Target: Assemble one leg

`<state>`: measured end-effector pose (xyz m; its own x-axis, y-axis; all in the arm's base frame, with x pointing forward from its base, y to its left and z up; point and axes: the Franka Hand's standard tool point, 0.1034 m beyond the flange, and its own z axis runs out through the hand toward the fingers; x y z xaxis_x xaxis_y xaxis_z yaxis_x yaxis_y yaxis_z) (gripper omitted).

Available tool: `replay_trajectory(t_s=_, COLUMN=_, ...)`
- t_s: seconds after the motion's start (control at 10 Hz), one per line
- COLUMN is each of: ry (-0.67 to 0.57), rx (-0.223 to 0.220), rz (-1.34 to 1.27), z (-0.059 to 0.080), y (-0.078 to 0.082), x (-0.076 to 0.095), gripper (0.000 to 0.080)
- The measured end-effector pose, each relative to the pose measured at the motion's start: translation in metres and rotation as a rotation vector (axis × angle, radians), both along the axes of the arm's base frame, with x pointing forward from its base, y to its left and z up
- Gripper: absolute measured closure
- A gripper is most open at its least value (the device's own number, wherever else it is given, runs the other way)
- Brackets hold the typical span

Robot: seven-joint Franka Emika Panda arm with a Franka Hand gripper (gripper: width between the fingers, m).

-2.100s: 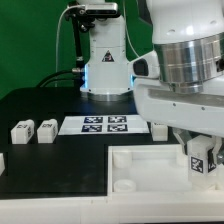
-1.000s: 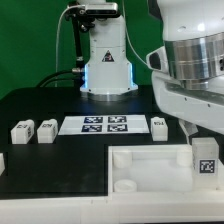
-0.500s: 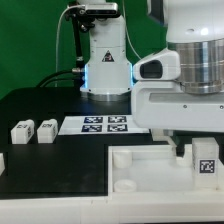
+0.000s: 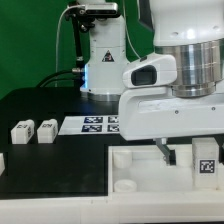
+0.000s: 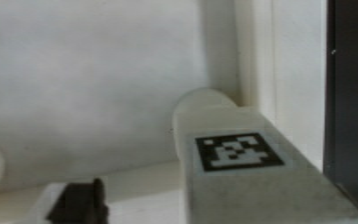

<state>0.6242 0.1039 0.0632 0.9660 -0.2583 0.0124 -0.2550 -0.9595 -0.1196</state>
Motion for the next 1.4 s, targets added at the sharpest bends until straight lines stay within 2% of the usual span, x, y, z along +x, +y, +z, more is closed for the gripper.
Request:
replay_trajectory(t_s=0.1, ry=0.012, rx=0.005, rz=-0.103, z=0.000, y=0.001, x=0.000, gripper=0.0438)
replay_trajectory(t_s=0.2, ry=0.023, rx=0.011, rz=-0.195, z=0.000, y=0.001, x=0.000, gripper=0.0438)
replay_trajectory(t_s=0.3, ry=0.036, rx=0.018, rz=-0.310, z=0.000, y=0.002, x=0.000, gripper=0.0509)
replay_trajectory(t_s=0.5, ry=0.055, rx=0.032, rz=-0.491, z=-0.001, y=0.006, x=0.002, gripper=0.0509)
replay_trajectory(t_s=1.2, ry=0.204, rx=0.178, rz=-1.476, z=-0.002, y=0.015, x=0.005, gripper=0.0508)
replay_trajectory(t_s=1.4, ry=0.239, rx=0.196, rz=-1.721, z=-0.001, y=0.014, x=0.007, gripper=0.0508)
